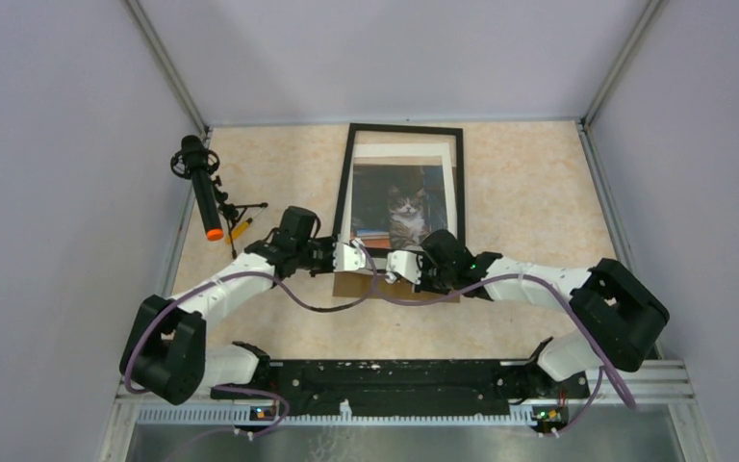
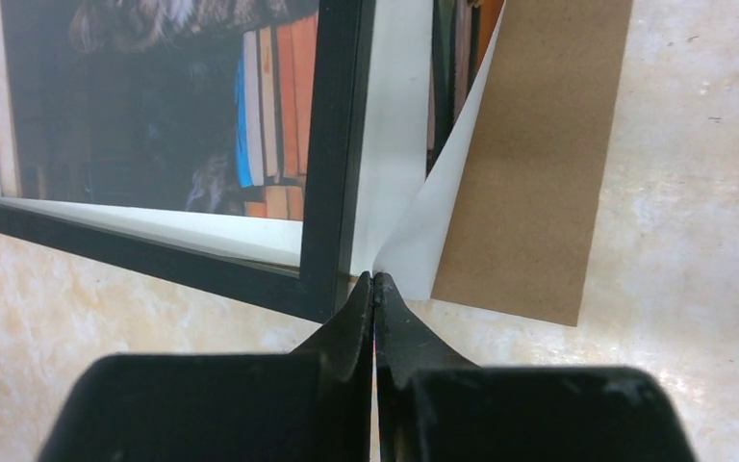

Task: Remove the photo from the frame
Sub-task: Pick up the photo from the photo frame.

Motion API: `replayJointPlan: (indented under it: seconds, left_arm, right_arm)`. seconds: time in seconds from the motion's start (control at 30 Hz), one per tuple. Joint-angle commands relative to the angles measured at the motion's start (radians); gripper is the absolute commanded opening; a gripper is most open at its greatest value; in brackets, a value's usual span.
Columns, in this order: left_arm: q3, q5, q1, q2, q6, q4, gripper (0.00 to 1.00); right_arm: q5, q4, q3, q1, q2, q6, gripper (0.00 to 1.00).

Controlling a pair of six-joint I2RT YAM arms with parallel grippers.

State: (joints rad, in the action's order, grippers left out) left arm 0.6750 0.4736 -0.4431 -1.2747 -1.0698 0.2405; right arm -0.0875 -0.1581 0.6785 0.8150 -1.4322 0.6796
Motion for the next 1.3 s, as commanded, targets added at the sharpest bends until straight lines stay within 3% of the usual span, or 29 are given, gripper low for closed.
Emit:
replayJointPlan:
  seconds: [0.0, 0.03, 0.1, 0.23, 0.37, 0.47, 0.67, 0.93, 1.07, 1.27]
  left_arm:
    - [0.082, 0.112, 0.004, 0.008, -0.024, 0.111, 0.0]
    - [0.093, 0.124, 0.004, 0.013, -0.01, 0.139, 0.0]
    - [0.113, 0.125, 0.005, 0.024, 0.032, 0.17, 0.09]
    - [0.159, 0.139, 0.025, 0.041, 0.121, 0.247, 0.41]
    - [0.177, 0.235, 0.07, 0.125, 0.179, 0.315, 0.56]
    - [0.14, 0.235, 0.086, 0.248, 0.221, 0.284, 0.68]
    - [0.119, 0.108, 0.141, 0.352, 0.487, 0.126, 0.98]
    - [0.267, 0.005, 0.275, 0.187, 0.834, 0.161, 0.99]
    - [0.262, 0.035, 0.335, 0.173, 0.909, 0.133, 0.99]
    - [0.224, 0.025, 0.34, 0.216, 0.938, 0.116, 0.99]
  right_arm:
    - [0.004, -0.014, 0.067, -0.001, -0.018, -0.049, 0.0]
    - [-0.026, -0.03, 0.081, -0.001, -0.015, -0.058, 0.0]
    - [-0.046, -0.046, 0.097, 0.0, -0.005, -0.064, 0.0]
    - [-0.059, -0.083, 0.123, -0.001, 0.012, -0.068, 0.0]
    - [-0.105, -0.134, 0.154, 0.001, 0.059, -0.092, 0.0]
    - [-0.12, -0.163, 0.179, 0.003, 0.103, -0.104, 0.0]
    - [-0.165, -0.248, 0.243, 0.014, 0.188, -0.12, 0.0]
    - [-0.154, -0.406, 0.384, 0.029, 0.244, -0.1, 0.0]
    - [-0.15, -0.511, 0.502, 0.026, 0.237, -0.083, 0.0]
    - [-0.117, -0.59, 0.59, 0.024, 0.25, 0.008, 0.0]
